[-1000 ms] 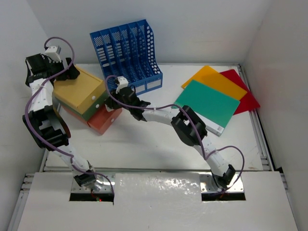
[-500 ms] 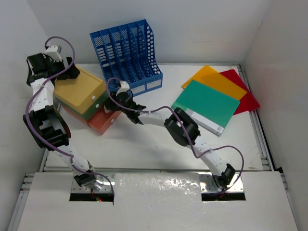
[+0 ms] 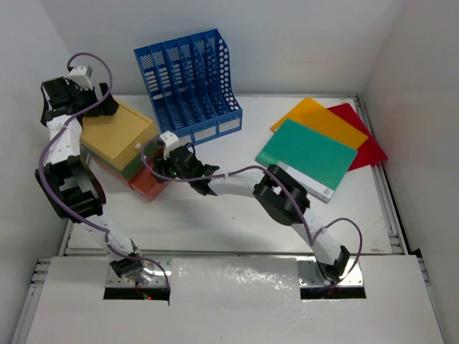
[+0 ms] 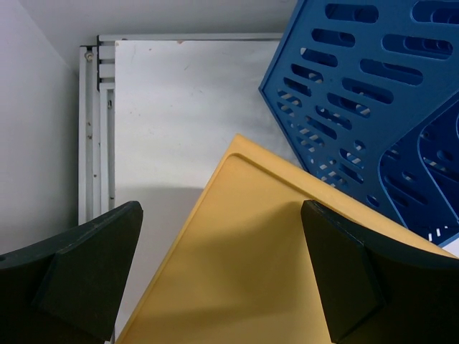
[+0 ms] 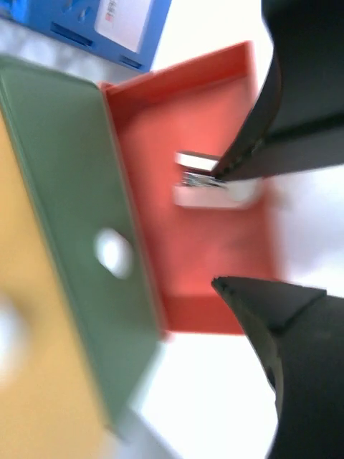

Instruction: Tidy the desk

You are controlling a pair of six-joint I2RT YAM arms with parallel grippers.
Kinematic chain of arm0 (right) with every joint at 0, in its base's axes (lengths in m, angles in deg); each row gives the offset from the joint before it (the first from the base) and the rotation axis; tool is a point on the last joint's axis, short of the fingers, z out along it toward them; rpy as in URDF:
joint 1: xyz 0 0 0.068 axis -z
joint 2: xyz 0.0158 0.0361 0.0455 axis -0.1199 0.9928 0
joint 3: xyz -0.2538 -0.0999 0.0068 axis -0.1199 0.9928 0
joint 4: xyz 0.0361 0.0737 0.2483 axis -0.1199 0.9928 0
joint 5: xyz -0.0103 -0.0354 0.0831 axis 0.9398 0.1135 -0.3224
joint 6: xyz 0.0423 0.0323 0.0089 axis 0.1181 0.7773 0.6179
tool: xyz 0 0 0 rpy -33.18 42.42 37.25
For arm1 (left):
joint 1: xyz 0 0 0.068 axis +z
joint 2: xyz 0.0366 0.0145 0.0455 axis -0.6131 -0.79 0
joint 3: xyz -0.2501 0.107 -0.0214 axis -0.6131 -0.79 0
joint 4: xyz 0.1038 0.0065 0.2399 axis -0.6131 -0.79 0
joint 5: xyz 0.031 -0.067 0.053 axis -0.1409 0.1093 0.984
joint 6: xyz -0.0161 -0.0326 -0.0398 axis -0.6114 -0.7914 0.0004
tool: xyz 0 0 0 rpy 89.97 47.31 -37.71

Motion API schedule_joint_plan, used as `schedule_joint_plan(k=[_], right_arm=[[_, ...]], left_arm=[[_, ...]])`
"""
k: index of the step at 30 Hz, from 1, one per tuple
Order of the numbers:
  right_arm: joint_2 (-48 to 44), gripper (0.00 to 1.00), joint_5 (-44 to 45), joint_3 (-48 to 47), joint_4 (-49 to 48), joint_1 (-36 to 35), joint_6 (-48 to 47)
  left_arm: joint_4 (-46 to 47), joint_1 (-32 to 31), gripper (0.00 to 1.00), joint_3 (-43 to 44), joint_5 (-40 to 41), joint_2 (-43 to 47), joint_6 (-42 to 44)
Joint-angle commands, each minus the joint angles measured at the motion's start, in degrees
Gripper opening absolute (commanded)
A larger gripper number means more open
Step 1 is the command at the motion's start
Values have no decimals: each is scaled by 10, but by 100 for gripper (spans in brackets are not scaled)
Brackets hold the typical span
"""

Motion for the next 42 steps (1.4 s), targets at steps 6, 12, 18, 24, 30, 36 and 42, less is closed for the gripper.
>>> schedule_joint_plan(k=[6,12,18,24,30,36,42], right_arm=[[-186,2,-50,279,-172,-12,-163],[-99,0,-90,213,-99,-5,-115],[-14,0,-134,133,-148,16,-28],[68,0,-131,-5,-145,15,-33],[156,0,-87,-132,-150,16,-29],[203,0,-62,-202,-140,41,26],[140,0,-97,-85,-193,41,7]], left_arm=[[-84,-10,91,-17,72,-49,33],[-86,-11,91,-23,73,-51,36],[-85,-12,91,-28,75,-52,37],[-82,-11,91,-34,78,-56,39],[-82,-12,91,-37,78,-58,43],[-82,-11,91,-40,73,-57,45],[-85,-11,91,-35,74,-58,45]])
